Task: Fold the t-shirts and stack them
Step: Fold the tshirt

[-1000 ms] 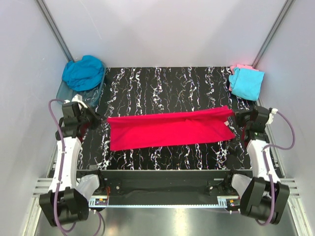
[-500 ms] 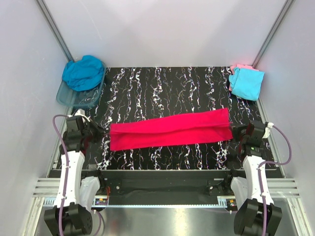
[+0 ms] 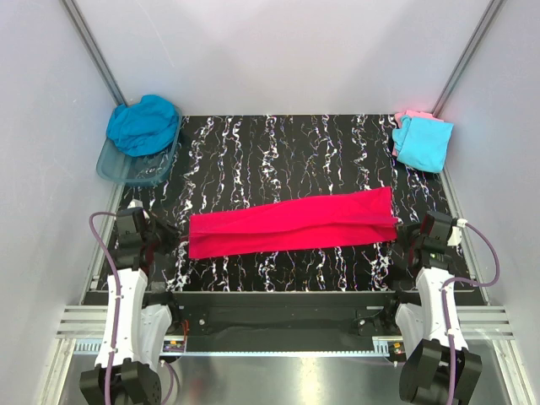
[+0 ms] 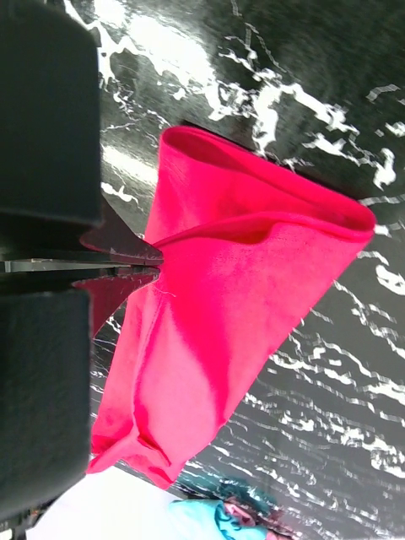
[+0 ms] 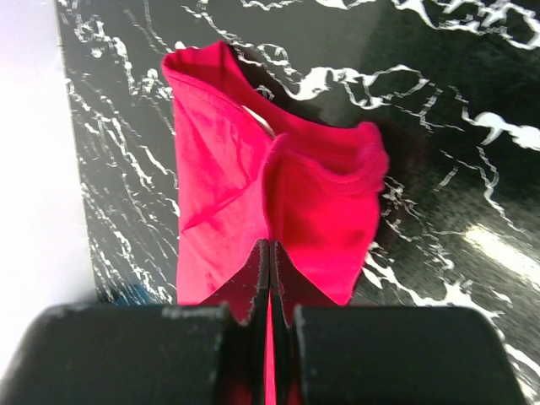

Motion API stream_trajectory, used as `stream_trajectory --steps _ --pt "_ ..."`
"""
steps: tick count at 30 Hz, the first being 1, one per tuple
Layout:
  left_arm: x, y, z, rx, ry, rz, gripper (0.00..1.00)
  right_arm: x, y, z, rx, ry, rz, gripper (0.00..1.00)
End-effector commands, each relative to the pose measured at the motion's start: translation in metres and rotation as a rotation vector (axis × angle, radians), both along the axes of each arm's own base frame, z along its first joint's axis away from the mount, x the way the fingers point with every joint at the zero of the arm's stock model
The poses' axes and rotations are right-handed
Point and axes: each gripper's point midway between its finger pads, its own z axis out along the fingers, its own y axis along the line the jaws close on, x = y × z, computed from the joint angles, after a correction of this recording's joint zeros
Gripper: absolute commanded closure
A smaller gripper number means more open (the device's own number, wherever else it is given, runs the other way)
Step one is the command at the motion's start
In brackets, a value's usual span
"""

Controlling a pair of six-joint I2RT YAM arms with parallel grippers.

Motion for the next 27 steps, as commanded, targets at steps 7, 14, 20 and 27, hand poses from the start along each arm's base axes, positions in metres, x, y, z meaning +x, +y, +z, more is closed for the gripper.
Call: stream_trajectory --steps 7,14,20,27 --pt "0.0 0.01 0.024 0.024 -0.059 0.08 1.0 0.009 -0.012 0.037 -0.039 -0.036 -0.016 1.0" --pt "0.002 0.012 0.034 0.029 -0.054 0.086 1.0 0.011 -0.013 0.047 -0.054 -0.037 -0.002 1.0" --pt "-0.009 0.008 0.005 -0.011 0.0 0.113 1.0 -0.003 -0.009 0.015 -0.041 0.024 0.004 1.0" --pt "-0.015 0.013 -0.014 -0.001 0.054 0.148 0.87 -0.006 -0.01 0.001 -0.044 0.045 0.0 1.0"
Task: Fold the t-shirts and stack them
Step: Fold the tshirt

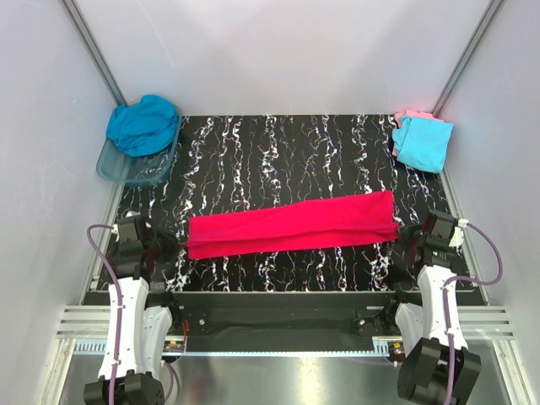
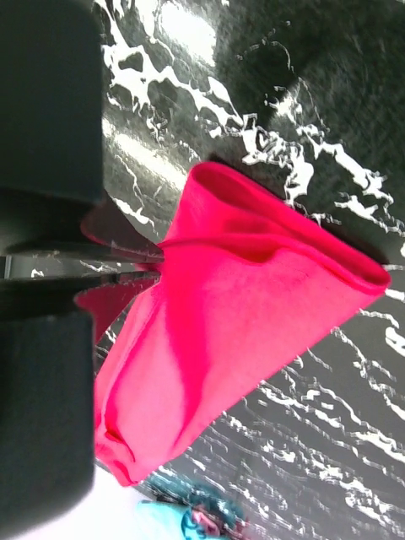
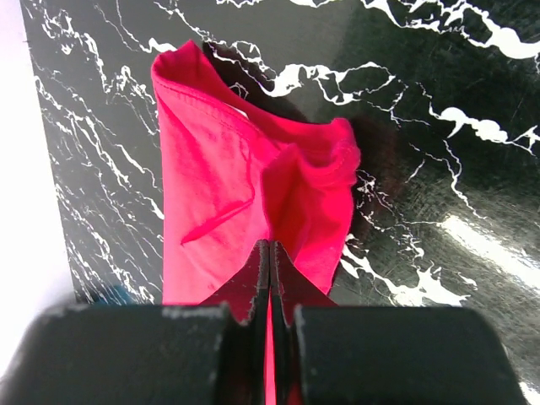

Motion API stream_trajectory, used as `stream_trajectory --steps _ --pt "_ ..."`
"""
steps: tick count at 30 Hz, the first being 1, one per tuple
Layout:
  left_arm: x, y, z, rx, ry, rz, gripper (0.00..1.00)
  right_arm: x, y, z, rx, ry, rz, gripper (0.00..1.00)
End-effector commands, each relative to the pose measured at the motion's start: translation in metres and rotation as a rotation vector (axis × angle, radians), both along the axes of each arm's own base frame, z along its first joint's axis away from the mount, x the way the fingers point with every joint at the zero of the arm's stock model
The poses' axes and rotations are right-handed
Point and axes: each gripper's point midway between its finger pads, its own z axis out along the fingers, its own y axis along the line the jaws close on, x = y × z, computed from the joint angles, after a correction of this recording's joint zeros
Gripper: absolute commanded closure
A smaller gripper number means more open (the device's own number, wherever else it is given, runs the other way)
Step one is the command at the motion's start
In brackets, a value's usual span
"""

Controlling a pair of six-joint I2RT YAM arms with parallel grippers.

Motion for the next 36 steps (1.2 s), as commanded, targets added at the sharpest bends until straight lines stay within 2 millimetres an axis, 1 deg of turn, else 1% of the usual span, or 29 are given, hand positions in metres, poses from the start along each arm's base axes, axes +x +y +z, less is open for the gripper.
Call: stream_trajectory --steps 1,2,3,4,6,7,9,10,11,13,18,19,20,21,22,23,25,26,27,28,29,30,33,36 --pt "0.006 0.007 0.0 0.014 -0.013 0.038 0.84 0.003 -0.006 0.002 -0.032 -0.016 -0.005 1.0" --pt "0.006 0.007 -0.004 0.016 -0.002 0.032 0.8 0.003 -0.006 0.001 -0.031 -0.013 -0.005 1.0" --pt "0.006 0.007 -0.006 0.014 0.004 0.031 0.7 0.004 -0.007 0.001 -0.033 -0.014 -0.006 1.0" --pt "0.007 0.006 -0.007 0.01 0.006 0.029 0.65 0.005 -0.006 -0.002 -0.031 -0.007 0.002 0.9" --pt "0.007 0.005 -0.007 0.0 0.011 0.034 0.57 0.007 -0.006 -0.002 -0.033 -0.008 0.01 0.82" --pt "0.007 0.005 -0.006 -0.004 0.009 0.039 0.51 0.007 -0.006 -0.004 -0.031 -0.003 0.014 0.59" --pt "0.009 0.008 -0.005 0.006 0.005 0.051 0.47 0.008 -0.005 -0.004 -0.03 -0.004 0.021 0.45" --pt "0.009 0.01 -0.005 0.017 0.002 0.054 0.46 0.009 -0.005 -0.003 -0.032 -0.008 0.025 0.35" --pt "0.01 0.01 -0.003 0.02 0.001 0.056 0.46 0.01 -0.004 -0.001 -0.033 -0.014 0.031 0.3" --pt "0.011 0.012 -0.002 0.023 -0.008 0.061 0.46 0.012 -0.004 0.006 -0.044 -0.034 0.045 0.26" --pt "0.015 0.01 0.001 0.018 -0.027 0.055 0.46 0.02 -0.003 0.037 -0.07 -0.119 0.066 0.21" --pt "0.015 0.01 0.002 0.015 -0.032 0.054 0.46 0.022 0.0 0.04 -0.061 -0.123 0.08 0.21" --pt "0.016 0.01 0.003 0.012 -0.038 0.055 0.46 0.025 0.001 0.049 -0.058 -0.143 0.087 0.21" --pt "0.018 0.008 0.007 0.007 -0.053 0.046 0.46 0.026 0.003 0.053 -0.048 -0.151 0.098 0.21" --pt "0.02 0.007 0.009 0.0 -0.061 0.046 0.46 0.027 0.009 0.058 -0.028 -0.168 0.121 0.2" --pt "0.021 0.006 0.011 -0.008 -0.069 0.043 0.46 0.031 0.011 0.066 -0.022 -0.197 0.134 0.18" --pt "0.029 0.0 0.021 -0.037 -0.11 0.017 0.46 0.034 0.02 0.07 0.013 -0.216 0.167 0.07" --pt "0.034 -0.002 0.028 -0.045 -0.136 0.0 0.46 0.034 0.021 0.07 0.018 -0.216 0.175 0.01" --pt "0.039 -0.004 0.033 -0.049 -0.159 -0.023 0.46 0.034 0.023 0.068 0.017 -0.21 0.186 0.0" --pt "0.043 -0.004 0.033 -0.046 -0.154 -0.033 0.46 0.033 0.024 0.064 0.019 -0.202 0.19 0.0" --pt "0.049 -0.004 0.04 -0.039 -0.175 -0.042 0.45 0.031 0.025 0.058 0.021 -0.19 0.192 0.0" --pt "0.051 -0.003 0.04 -0.036 -0.171 -0.048 0.46 0.029 0.025 0.058 0.016 -0.195 0.193 0.0" --pt "0.058 -0.001 0.03 -0.036 -0.13 -0.045 0.46 0.021 0.027 0.045 0.035 -0.183 0.172 0.0" --pt "0.058 -0.003 0.002 -0.043 -0.02 -0.052 0.46 0.012 0.033 0.028 0.091 -0.139 0.16 0.0"
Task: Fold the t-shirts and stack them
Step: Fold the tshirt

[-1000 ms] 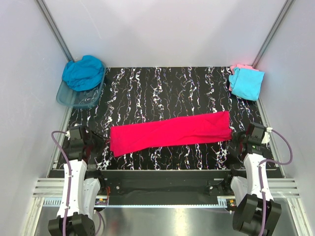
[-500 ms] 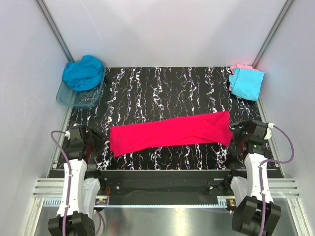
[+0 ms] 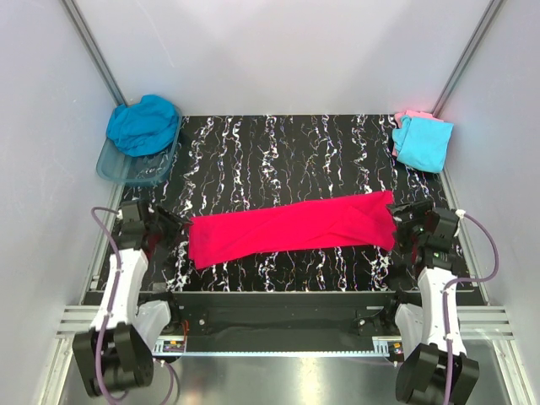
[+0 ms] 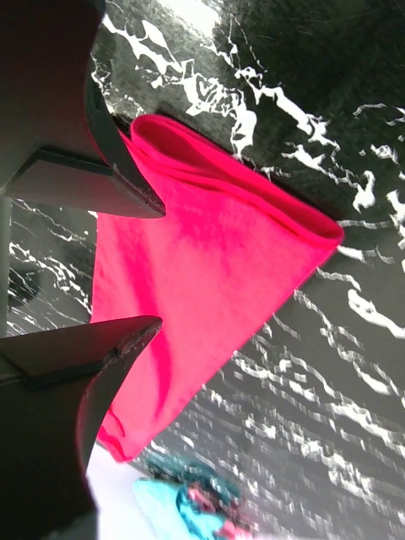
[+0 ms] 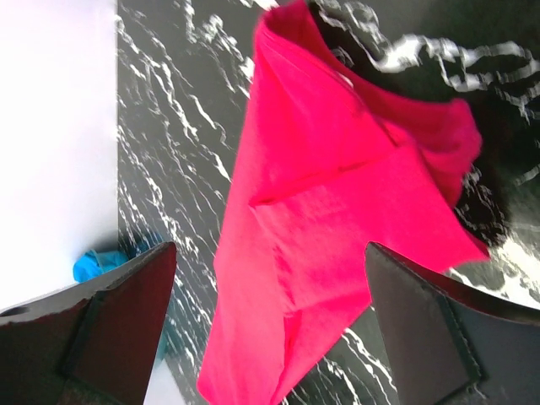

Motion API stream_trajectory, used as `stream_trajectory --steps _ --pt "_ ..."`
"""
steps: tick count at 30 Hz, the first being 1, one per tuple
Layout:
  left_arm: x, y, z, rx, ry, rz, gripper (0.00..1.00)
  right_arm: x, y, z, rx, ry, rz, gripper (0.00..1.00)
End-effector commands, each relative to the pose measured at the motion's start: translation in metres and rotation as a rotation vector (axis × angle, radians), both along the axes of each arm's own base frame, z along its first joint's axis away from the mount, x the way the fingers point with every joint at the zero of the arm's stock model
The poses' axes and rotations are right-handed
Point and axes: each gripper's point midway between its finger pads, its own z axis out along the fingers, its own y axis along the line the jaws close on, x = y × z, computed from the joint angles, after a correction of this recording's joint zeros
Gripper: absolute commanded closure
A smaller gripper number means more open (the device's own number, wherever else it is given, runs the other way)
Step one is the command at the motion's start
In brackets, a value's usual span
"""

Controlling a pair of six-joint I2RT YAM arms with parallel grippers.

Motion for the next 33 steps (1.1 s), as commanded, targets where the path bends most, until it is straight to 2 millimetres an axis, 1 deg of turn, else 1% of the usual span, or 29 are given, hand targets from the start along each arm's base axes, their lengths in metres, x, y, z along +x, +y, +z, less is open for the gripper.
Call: stream_trajectory --steps 1,3,5,7,8,9,10,11,13,14,18,20,21,22,24,25,27,29,33 --pt "0.013 -0.003 -0.005 0.003 0.011 -0.038 0.46 -0.008 0.01 -0.012 0.058 0.026 0.007 0.0" --pt "0.008 -0.003 -0.02 0.009 0.066 -0.034 0.46 -0.013 0.008 -0.018 0.061 0.05 -0.015 0.0" --pt "0.007 0.0 -0.028 0.022 0.087 -0.019 0.46 -0.013 0.006 -0.021 0.059 0.066 -0.024 0.0" --pt "0.007 0.0 -0.032 0.023 0.096 -0.005 0.46 -0.01 0.002 -0.02 0.053 0.07 -0.044 0.0" --pt "0.009 0.0 -0.032 0.029 0.093 -0.004 0.46 -0.007 0.0 -0.024 0.057 0.084 -0.049 0.0" --pt "0.01 -0.002 -0.034 0.025 0.108 -0.004 0.46 -0.005 -0.002 -0.026 0.06 0.091 -0.059 0.0" --pt "0.012 -0.006 -0.034 0.028 0.106 -0.023 0.46 0.0 -0.004 -0.023 0.056 0.08 -0.062 0.0" --pt "0.015 -0.008 -0.032 0.029 0.101 -0.032 0.46 0.003 -0.005 -0.03 0.064 0.106 -0.064 0.0" --pt "0.017 -0.011 -0.035 0.043 0.115 -0.068 0.46 0.011 -0.005 -0.031 0.075 0.101 -0.053 0.01" --pt "0.019 -0.013 -0.034 0.049 0.112 -0.083 0.46 0.011 -0.004 -0.041 0.088 0.135 -0.05 0.0" --pt "0.023 -0.016 -0.038 0.084 0.123 -0.141 0.46 0.011 -0.001 -0.05 0.093 0.165 -0.02 0.0" --pt "0.028 -0.027 -0.035 0.104 0.115 -0.214 0.46 0.009 0.0 -0.051 0.082 0.158 -0.015 0.0" --pt "0.028 -0.03 -0.041 0.113 0.136 -0.249 0.46 0.008 0.0 -0.051 0.08 0.154 -0.014 0.0" --pt "0.032 -0.042 -0.037 0.12 0.122 -0.304 0.46 0.005 0.001 -0.051 0.081 0.155 -0.013 0.0" --pt "0.033 -0.053 -0.043 0.122 0.15 -0.371 0.46 0.002 0.002 -0.047 0.068 0.142 -0.007 0.0" --pt "0.038 -0.061 -0.038 0.122 0.141 -0.399 0.47 -0.001 0.003 -0.047 0.07 0.154 -0.005 0.0" --pt "0.04 -0.066 -0.04 0.127 0.158 -0.403 0.47 -0.004 0.003 -0.043 0.058 0.147 0.001 0.0" --pt "0.046 -0.073 -0.035 0.136 0.143 -0.413 0.47 -0.008 0.005 -0.041 0.056 0.152 0.003 0.0" --pt "0.054 -0.078 -0.033 0.134 0.148 -0.415 0.47 -0.014 0.006 -0.044 0.057 0.177 0.005 0.0"
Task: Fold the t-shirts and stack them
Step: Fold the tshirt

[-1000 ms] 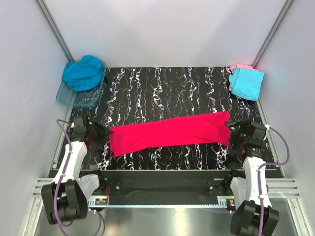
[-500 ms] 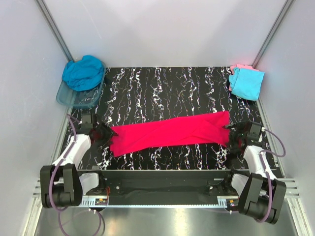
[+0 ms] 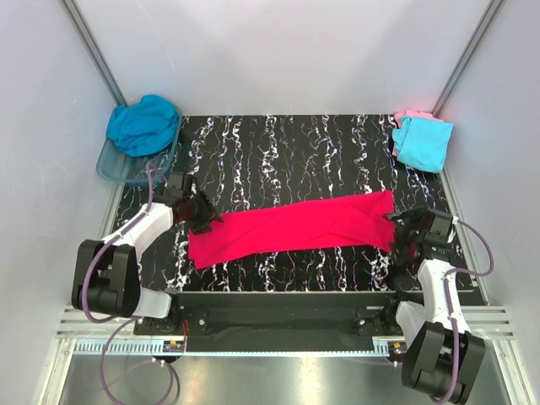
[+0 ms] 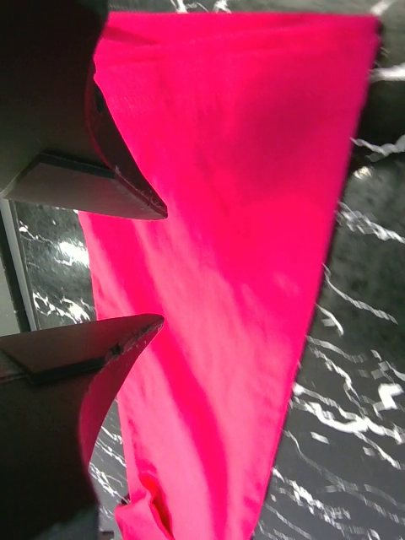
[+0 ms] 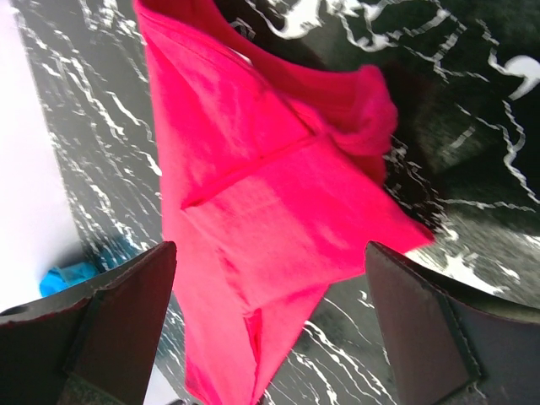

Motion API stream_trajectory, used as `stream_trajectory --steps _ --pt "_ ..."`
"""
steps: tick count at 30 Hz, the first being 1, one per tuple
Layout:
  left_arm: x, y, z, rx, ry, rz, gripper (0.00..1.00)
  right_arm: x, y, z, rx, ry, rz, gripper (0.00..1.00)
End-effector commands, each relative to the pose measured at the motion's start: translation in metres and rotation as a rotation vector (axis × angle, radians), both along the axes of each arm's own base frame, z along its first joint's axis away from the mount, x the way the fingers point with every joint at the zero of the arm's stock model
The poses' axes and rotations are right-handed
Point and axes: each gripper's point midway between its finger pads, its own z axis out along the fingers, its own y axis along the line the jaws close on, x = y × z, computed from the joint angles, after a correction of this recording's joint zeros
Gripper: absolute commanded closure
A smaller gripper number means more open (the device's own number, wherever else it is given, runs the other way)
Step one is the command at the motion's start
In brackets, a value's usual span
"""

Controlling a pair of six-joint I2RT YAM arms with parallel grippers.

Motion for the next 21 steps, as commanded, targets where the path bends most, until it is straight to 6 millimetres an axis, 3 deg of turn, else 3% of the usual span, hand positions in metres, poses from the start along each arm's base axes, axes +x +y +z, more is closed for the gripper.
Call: stream_trajectory --steps 1,13,21 --pt "0.025 -0.003 0.017 0.006 -0.066 -0.005 0.47 -0.006 0.004 0.001 -0.005 0.022 0.027 0.0" --pt "0.055 -0.006 0.037 0.016 -0.081 -0.019 0.47 0.001 -0.003 -0.022 0.015 0.079 -0.018 0.0" --pt "0.059 -0.009 0.055 -0.004 -0.116 -0.02 0.48 0.016 -0.009 -0.036 0.034 0.084 -0.054 0.0"
